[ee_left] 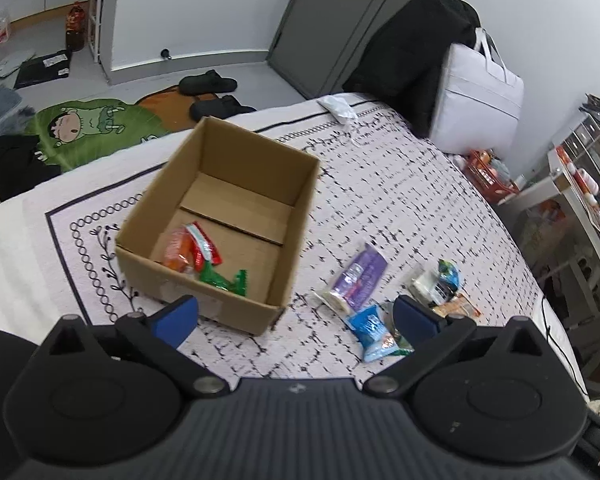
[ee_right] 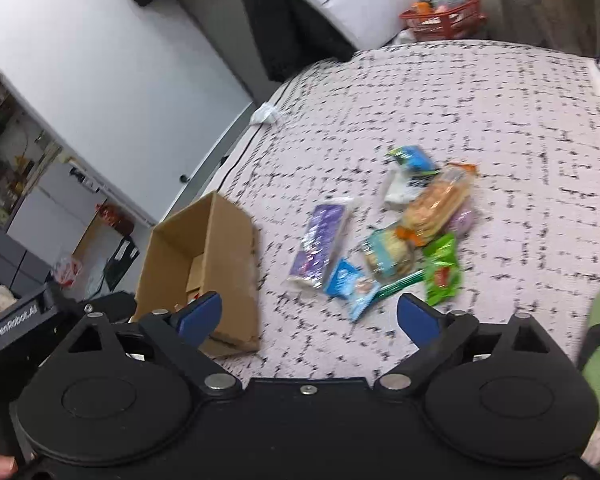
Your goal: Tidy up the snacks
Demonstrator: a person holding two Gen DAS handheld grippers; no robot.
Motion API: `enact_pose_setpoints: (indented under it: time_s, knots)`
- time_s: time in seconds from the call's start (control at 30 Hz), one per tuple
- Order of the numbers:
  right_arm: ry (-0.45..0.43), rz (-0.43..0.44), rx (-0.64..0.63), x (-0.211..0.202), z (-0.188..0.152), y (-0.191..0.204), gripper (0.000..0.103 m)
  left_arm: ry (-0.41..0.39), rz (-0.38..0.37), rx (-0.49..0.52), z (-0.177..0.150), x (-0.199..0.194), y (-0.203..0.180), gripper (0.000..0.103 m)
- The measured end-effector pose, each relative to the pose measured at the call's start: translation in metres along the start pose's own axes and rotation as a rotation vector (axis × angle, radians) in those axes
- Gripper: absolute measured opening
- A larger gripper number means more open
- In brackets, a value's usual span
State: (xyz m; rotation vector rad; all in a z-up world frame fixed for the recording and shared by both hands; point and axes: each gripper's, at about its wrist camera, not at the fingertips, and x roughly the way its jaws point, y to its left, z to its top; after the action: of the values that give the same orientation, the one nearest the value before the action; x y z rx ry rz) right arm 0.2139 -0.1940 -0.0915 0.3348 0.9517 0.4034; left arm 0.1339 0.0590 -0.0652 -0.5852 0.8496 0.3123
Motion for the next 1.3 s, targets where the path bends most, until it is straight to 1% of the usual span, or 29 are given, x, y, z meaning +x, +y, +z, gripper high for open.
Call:
enact_pose_setpoints:
  time_s: [0.23, 0.4, 0.5, 0.67, 0.93, 1.0, 1.07, 1.13, 1.23, 1.3]
  knots:
    - [-0.021, -0.032, 0.03, -0.011, 0.012, -0.027, 0.099, 0.02, -0.024, 0.021, -0.005, 0.002, -0.017, 0.103]
    - [-0.032, -0.06, 0.046, -0.017, 0.02, -0.043, 0.099, 0.024, -0.04, 0.03, -0.008, 0.009, -0.029, 0.103]
    - [-0.044, -0.092, 0.052, -0.018, 0.024, -0.048, 0.099, 0.027, -0.054, 0.04, -0.01, 0.013, -0.036, 0.103]
    - [-0.039, -0.104, 0.009, -0.015, 0.031, -0.054, 0.099, 0.034, -0.07, 0.045, -0.014, 0.023, -0.048, 0.102]
    - [-0.034, -0.107, 0.05, -0.007, 0.039, -0.068, 0.099, 0.053, -0.075, 0.026, -0.018, 0.045, -0.06, 0.101]
    - [-0.027, -0.105, 0.059, -0.003, 0.039, -0.071, 0.097, 0.056, -0.072, 0.023, -0.02, 0.05, -0.062, 0.101]
    - [-0.01, -0.099, 0.097, 0.003, 0.039, -0.077, 0.087, 0.063, -0.077, 0.023, -0.022, 0.058, -0.065, 0.1]
    - [0.006, -0.098, 0.131, 0.01, 0.038, -0.081, 0.086, 0.073, -0.08, 0.019, -0.025, 0.066, -0.067, 0.099]
    - [0.026, -0.101, 0.152, 0.019, 0.036, -0.085, 0.086, 0.1, -0.084, 0.009, -0.031, 0.083, -0.071, 0.093]
    - [0.041, -0.101, 0.171, 0.025, 0.036, -0.088, 0.084, 0.116, -0.086, 0.0, -0.034, 0.093, -0.073, 0.088]
